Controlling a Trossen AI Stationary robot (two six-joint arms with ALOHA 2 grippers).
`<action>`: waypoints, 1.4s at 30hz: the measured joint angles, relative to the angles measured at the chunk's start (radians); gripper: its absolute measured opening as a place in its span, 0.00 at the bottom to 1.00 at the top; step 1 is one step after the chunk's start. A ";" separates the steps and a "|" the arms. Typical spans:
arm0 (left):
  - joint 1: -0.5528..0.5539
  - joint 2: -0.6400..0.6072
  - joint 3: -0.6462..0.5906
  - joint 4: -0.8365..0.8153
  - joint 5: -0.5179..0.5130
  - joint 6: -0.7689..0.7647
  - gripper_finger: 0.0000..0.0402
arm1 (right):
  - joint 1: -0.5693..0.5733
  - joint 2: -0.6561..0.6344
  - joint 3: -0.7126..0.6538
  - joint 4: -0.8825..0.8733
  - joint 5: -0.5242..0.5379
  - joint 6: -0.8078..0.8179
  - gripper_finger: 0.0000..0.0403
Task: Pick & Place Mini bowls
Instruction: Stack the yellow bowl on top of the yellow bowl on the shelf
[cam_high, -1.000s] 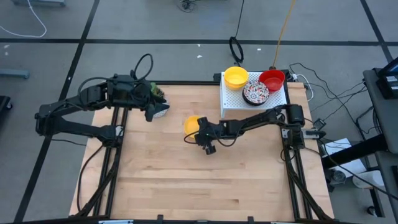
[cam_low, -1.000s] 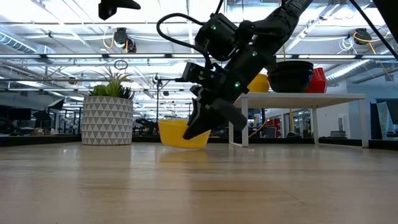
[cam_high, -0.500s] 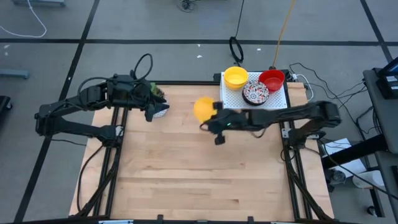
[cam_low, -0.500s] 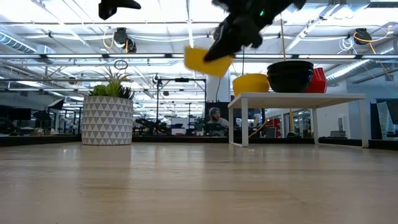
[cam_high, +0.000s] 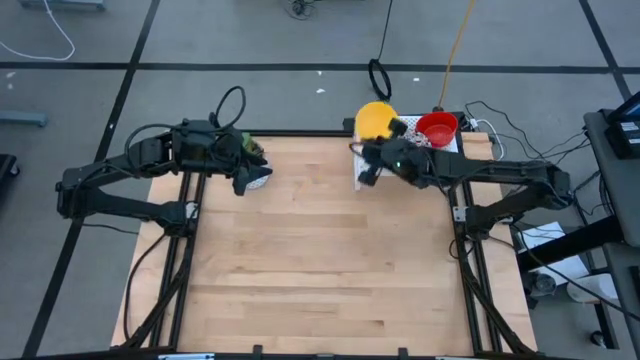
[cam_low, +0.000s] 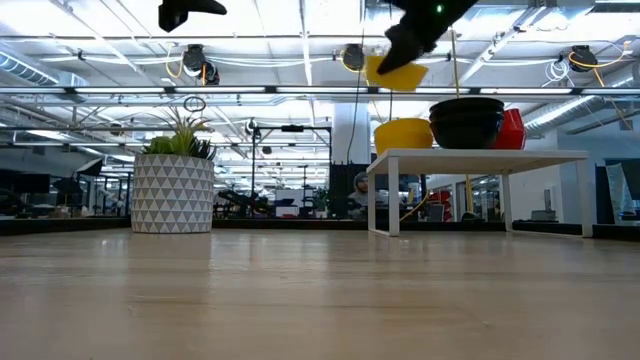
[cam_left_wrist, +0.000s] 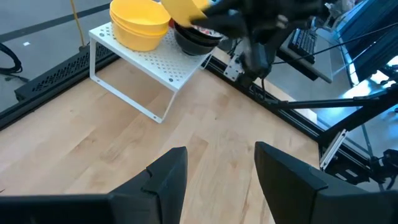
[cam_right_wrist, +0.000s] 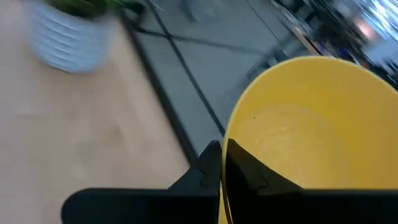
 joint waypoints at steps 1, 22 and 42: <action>0.000 0.000 0.000 0.000 0.000 0.000 0.47 | -0.022 0.000 0.000 -0.014 0.018 0.013 0.00; 0.000 0.000 0.000 0.001 0.000 0.000 0.47 | -0.290 0.007 -0.019 -0.065 -0.098 0.217 0.00; 0.000 0.000 0.000 0.001 0.000 0.000 0.47 | -0.314 0.007 -0.103 0.053 -0.178 0.168 0.00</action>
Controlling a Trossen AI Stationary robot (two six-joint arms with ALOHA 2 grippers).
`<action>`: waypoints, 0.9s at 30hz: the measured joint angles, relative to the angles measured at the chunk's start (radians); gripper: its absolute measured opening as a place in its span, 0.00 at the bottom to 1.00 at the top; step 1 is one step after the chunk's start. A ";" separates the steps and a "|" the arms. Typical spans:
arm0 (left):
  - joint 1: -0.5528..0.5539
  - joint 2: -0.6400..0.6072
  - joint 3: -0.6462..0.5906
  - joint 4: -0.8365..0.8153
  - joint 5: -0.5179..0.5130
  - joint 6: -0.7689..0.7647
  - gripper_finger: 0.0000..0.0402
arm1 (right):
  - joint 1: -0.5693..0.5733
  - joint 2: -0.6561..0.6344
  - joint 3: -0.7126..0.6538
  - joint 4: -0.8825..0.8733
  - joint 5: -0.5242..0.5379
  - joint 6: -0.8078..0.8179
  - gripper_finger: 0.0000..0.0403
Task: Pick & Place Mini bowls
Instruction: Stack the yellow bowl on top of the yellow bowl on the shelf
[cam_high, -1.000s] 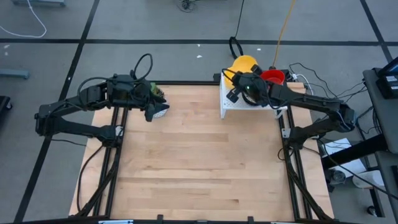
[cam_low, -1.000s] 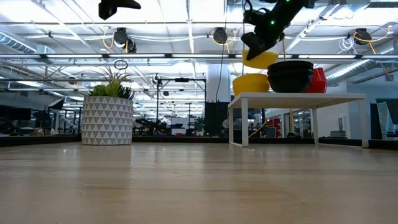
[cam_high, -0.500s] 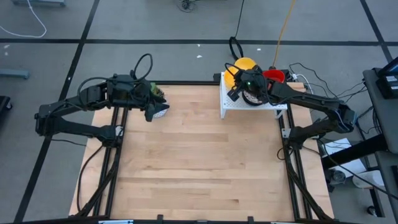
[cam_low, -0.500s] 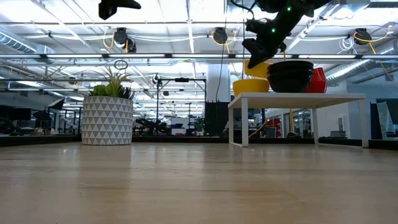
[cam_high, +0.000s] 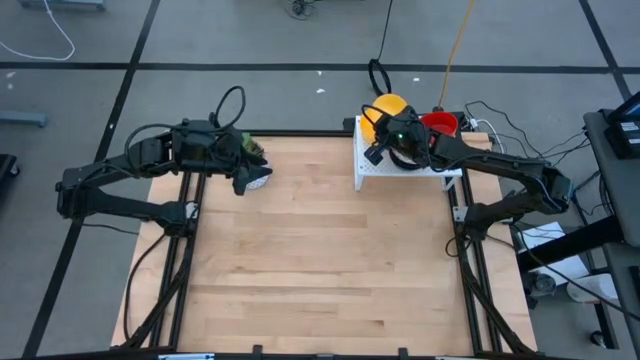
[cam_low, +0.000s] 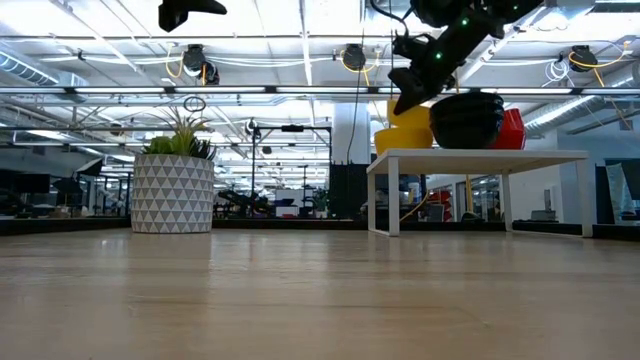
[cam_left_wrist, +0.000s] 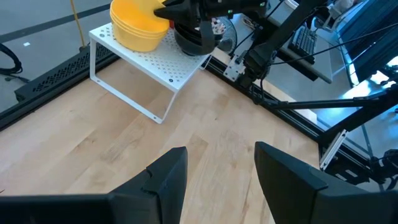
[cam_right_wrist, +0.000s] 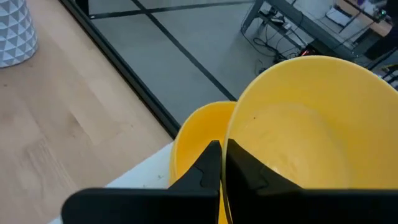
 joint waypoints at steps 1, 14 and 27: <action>0.000 0.000 0.000 0.000 0.000 0.000 0.47 | 0.000 0.000 0.000 0.004 -0.001 -0.005 0.00; 0.000 0.000 0.000 0.000 0.000 0.000 0.47 | -0.023 0.107 -0.002 0.105 -0.049 -0.078 0.00; 0.000 0.000 0.000 0.000 0.000 0.000 0.47 | -0.038 0.138 0.000 0.131 -0.048 -0.100 0.00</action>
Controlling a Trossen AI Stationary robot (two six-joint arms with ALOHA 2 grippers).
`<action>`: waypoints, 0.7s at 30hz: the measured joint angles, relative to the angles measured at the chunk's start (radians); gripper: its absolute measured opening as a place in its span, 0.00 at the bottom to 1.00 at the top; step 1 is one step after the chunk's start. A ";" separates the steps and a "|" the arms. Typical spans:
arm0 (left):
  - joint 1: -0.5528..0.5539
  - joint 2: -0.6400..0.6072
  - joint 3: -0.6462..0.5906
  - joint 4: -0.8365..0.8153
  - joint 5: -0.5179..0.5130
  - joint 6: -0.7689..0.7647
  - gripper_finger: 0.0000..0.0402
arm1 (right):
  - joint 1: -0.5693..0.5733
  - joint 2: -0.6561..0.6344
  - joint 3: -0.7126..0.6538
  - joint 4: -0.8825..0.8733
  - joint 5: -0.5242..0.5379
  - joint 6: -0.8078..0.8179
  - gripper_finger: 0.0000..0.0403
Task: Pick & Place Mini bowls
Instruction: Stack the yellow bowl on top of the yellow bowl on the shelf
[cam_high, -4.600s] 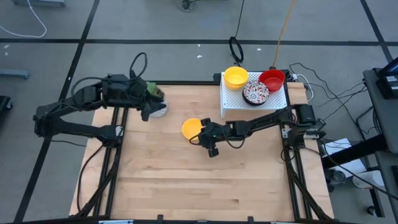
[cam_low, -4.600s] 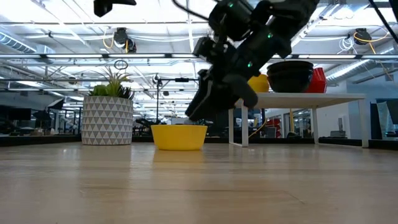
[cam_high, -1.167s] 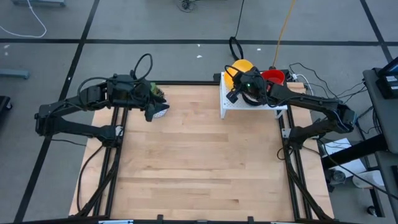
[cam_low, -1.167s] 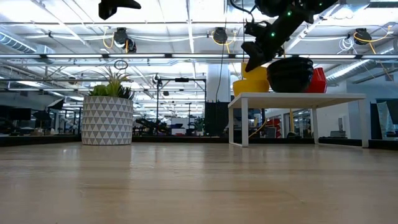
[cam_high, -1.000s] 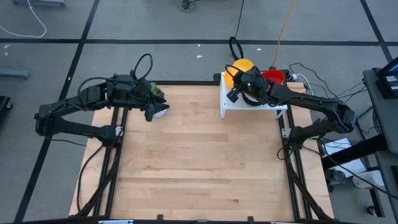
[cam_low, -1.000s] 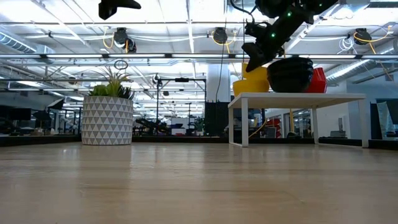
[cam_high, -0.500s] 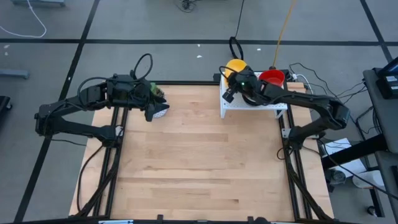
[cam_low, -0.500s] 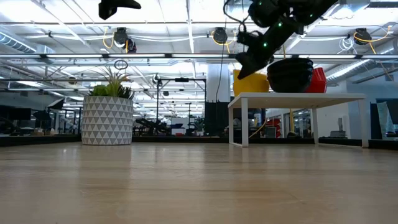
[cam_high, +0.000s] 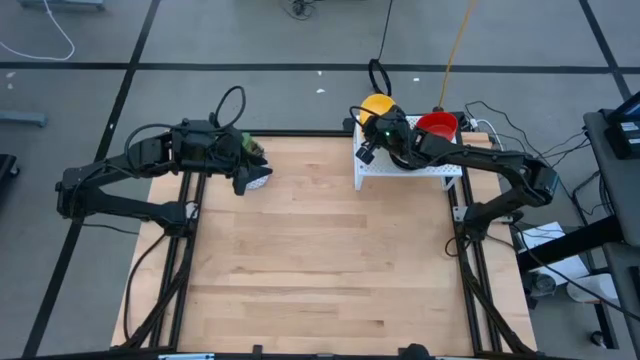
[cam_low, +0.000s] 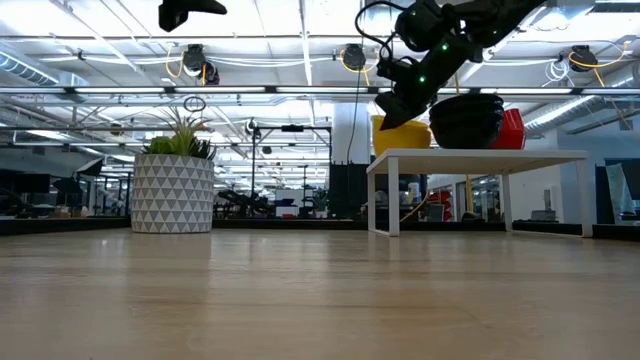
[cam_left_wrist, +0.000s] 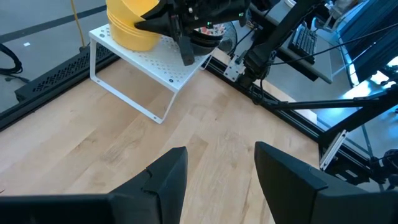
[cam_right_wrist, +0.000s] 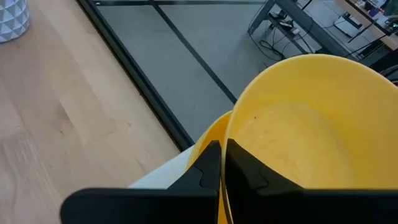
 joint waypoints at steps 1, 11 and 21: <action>0.000 0.000 0.000 0.000 0.000 0.000 0.47 | -0.002 0.000 0.000 0.003 0.000 0.000 0.01; 0.000 0.000 0.000 0.000 0.000 0.000 0.47 | -0.017 0.001 0.000 0.007 0.004 0.000 0.12; 0.000 0.000 0.000 0.000 0.000 0.000 0.47 | -0.017 0.001 0.000 0.021 0.062 -0.030 0.30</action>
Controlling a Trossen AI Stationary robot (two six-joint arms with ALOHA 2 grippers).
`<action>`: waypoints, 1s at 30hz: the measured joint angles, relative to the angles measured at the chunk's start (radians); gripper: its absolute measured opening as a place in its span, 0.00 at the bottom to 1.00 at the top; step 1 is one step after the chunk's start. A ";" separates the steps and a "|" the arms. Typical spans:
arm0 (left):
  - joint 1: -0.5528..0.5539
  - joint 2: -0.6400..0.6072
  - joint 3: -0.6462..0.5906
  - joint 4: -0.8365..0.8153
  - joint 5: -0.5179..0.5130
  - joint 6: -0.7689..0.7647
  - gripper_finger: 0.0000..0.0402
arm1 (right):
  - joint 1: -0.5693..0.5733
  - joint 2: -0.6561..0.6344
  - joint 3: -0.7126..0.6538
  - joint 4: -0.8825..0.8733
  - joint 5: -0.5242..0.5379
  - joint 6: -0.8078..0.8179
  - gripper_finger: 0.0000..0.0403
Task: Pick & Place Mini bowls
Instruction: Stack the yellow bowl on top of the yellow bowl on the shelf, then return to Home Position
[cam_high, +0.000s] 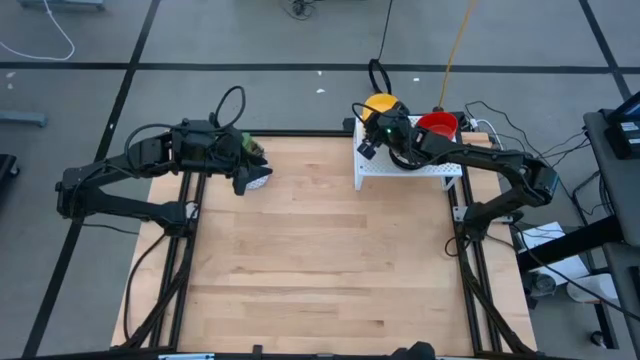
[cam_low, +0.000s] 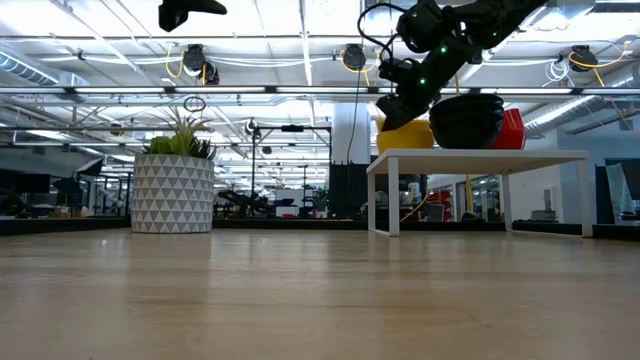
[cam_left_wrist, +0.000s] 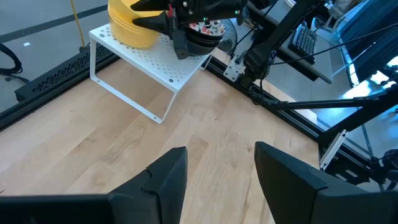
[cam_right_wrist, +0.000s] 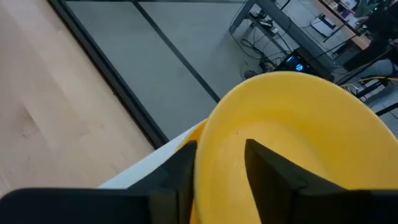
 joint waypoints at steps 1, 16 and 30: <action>0.000 0.000 0.000 0.000 0.000 0.000 0.47 | 0.000 0.000 0.000 0.004 0.000 0.000 0.32; 0.000 0.000 0.000 0.000 0.000 0.000 0.47 | 0.004 -0.116 0.000 0.106 -0.005 0.003 0.42; 0.000 0.000 0.000 0.000 0.000 0.000 0.47 | 0.231 -0.382 0.000 -0.142 -0.009 0.041 0.41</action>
